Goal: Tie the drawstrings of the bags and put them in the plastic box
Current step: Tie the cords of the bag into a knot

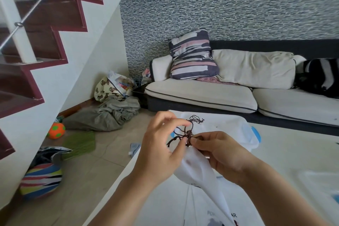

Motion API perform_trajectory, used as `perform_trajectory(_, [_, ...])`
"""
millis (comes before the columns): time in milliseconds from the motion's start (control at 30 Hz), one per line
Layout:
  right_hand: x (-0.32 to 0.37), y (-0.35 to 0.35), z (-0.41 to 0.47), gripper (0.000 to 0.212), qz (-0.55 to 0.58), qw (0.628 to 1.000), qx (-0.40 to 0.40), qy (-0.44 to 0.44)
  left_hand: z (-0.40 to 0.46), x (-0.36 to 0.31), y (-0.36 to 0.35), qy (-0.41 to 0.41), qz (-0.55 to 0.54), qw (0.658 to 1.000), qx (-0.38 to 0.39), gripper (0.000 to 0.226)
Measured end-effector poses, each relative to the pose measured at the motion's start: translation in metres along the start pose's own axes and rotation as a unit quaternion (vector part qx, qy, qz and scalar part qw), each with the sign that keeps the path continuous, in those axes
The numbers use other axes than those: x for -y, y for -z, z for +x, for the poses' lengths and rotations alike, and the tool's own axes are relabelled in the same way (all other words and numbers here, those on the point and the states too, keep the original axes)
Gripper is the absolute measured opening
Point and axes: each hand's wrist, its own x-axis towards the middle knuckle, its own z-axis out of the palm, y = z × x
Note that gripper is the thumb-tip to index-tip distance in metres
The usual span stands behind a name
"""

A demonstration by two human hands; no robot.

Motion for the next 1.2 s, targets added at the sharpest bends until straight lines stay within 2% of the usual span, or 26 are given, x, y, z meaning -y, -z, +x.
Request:
perform_trajectory(133, [-0.001,-0.002,0.0,0.022,-0.012,1.0,-0.005,0.002,0.001,0.004,0.001,-0.05,0.028,0.998,0.037,0.028])
perform_trajectory(267, [-0.002,-0.002,0.001,0.022,-0.029,1.0,-0.004,0.009,0.0,0.007,0.001,-0.037,0.013,0.997,0.068,0.024])
perform_trajectory(433, [0.0,-0.001,-0.001,0.022,-0.041,0.999,0.017,0.024,-0.003,0.005,-0.001,0.061,-0.077,0.994,0.044,0.023])
perform_trajectory(533, [-0.001,0.0,-0.001,0.022,-0.048,0.998,0.02,0.043,-0.004,-0.001,-0.005,0.171,-0.169,0.97,0.046,0.023])
perform_trajectory(700, [-0.002,0.003,0.001,0.018,-0.096,0.992,-0.018,0.077,0.0,-0.005,-0.003,0.314,-0.237,0.915,0.094,0.029])
perform_trajectory(800, [-0.002,0.003,0.002,0.018,-0.126,0.987,-0.04,0.088,0.001,-0.004,-0.003,0.332,-0.255,0.902,0.11,0.028])
perform_trajectory(967, [0.004,0.0,0.0,0.018,-0.201,0.97,-0.072,0.113,-0.001,-0.004,-0.005,0.381,-0.271,0.879,0.094,0.021])
perform_trajectory(1100, [0.008,-0.001,0.001,0.02,-0.296,0.938,-0.107,0.144,0.001,-0.005,-0.006,0.437,-0.324,0.834,0.089,0.02])
perform_trajectory(1133, [0.009,-0.001,0.001,0.02,-0.313,0.931,-0.113,0.151,0.002,-0.006,-0.006,0.459,-0.36,0.807,0.087,0.02])
perform_trajectory(1200, [0.009,-0.002,0.001,0.018,-0.334,0.921,-0.121,0.162,0.004,-0.01,-0.007,0.505,-0.466,0.722,0.075,0.022])
